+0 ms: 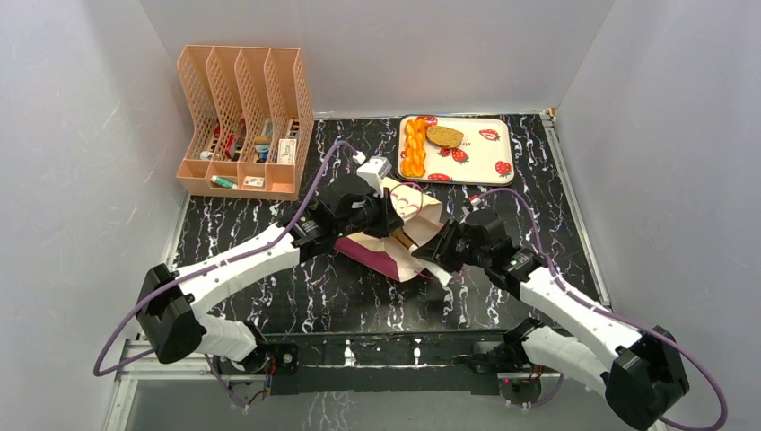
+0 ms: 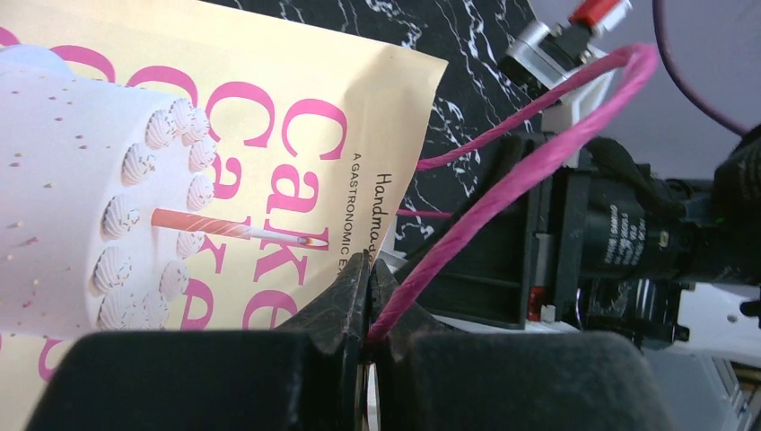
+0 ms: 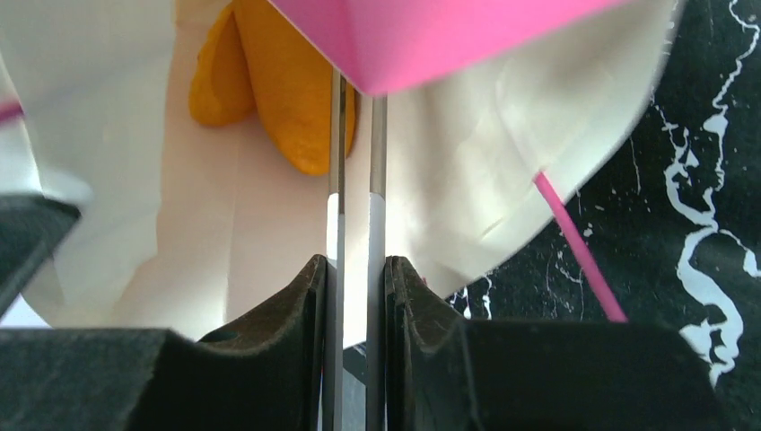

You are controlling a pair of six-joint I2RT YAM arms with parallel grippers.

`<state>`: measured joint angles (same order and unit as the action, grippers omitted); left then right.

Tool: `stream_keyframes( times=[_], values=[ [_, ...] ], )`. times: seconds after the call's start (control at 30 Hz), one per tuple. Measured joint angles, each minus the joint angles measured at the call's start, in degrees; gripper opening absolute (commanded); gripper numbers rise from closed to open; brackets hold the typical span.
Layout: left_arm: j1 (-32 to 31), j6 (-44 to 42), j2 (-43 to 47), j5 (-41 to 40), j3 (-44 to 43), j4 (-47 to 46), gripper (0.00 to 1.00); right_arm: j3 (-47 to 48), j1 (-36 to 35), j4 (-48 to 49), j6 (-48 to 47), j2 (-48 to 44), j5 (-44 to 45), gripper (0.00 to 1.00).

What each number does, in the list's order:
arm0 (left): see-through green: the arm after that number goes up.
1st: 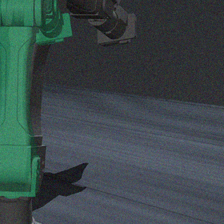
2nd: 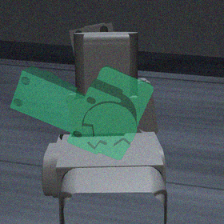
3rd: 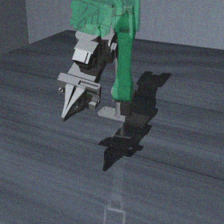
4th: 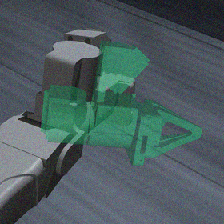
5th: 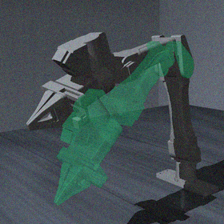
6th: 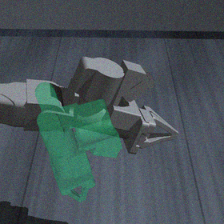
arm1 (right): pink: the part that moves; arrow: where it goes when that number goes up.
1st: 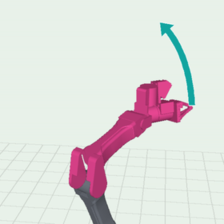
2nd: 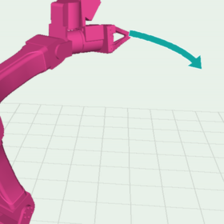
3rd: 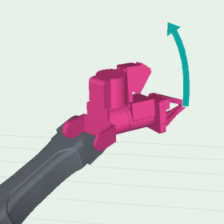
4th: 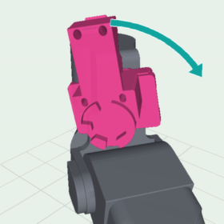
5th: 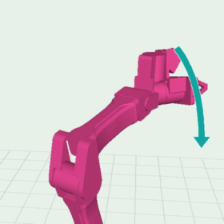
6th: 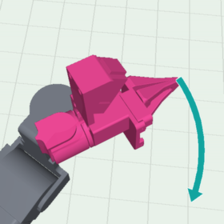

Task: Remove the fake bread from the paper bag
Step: Take out the fake bread from the paper bag.

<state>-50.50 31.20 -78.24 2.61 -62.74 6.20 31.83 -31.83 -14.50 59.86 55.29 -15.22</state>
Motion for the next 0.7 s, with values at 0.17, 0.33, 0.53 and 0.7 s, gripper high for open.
stream_keyframes(
  times=[0.17,0.33,0.53,0.7],
  values=[
    [-0.1,1.4,1.1,-6.1,0.0,0.2,0.00,0.4,0.0,-4.9,-0.3,-5.1,-0.6,0.00],
    [-0.2,1.9,1.0,-11.3,-0.4,2.0,0.00,1.5,0.0,-10.6,-0.3,-10.9,-0.8,0.00],
    [-0.3,2.2,-0.1,-15.8,-1.1,4.8,0.00,4.6,0.0,-17.5,-0.2,-16.0,-0.4,0.00],
    [-0.4,2.4,-0.2,-18.0,-1.4,6.0,0.00,8.9,0.0,-24.3,-0.1,-19.5,1.3,0.00]
  ],
)
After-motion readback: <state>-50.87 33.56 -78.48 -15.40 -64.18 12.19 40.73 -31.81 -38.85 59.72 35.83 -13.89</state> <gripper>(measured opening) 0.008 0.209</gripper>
